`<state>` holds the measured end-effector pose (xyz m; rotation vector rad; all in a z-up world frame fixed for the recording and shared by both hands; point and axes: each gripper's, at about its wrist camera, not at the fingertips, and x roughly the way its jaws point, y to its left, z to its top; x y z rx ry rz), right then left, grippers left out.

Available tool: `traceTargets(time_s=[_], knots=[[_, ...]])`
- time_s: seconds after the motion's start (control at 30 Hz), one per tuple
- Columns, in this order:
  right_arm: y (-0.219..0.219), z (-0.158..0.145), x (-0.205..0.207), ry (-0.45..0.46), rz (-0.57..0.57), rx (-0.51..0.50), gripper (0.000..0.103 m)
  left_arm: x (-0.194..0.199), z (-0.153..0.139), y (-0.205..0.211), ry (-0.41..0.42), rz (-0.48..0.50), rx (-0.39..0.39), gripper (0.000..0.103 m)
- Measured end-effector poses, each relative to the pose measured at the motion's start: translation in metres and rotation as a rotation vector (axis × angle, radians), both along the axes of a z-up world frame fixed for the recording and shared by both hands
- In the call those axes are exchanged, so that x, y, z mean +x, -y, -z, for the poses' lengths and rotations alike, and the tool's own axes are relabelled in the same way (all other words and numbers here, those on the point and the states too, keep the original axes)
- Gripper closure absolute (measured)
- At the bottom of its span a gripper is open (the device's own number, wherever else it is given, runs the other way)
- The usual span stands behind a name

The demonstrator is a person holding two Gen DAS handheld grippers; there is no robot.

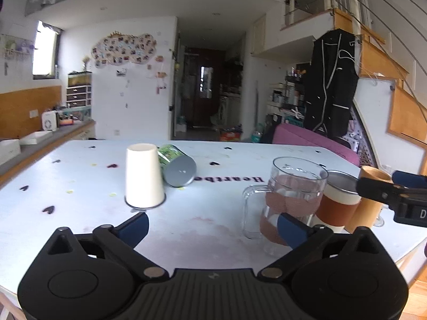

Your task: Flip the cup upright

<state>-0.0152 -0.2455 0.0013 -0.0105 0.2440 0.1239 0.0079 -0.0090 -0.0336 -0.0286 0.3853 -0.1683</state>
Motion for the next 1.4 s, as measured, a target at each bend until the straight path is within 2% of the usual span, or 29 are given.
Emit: traceTargets(time_s=[0.2, 0.73, 1.4], knots=[[0.009, 0.002, -0.007, -0.005, 0.028, -0.001, 0.002, -0.012, -0.004, -0.002, 0.03, -0.032, 0.025, 0.0], [0.017, 0.012, -0.022, -0.011, 0.061, -0.008, 0.0, -0.02, -0.005, 0.0, 0.04, -0.025, 0.043, 0.0], [0.016, 0.01, -0.022, -0.013, 0.061, -0.018, 0.0, -0.02, -0.003, 0.0, 0.031, -0.025, 0.042, 0.0]])
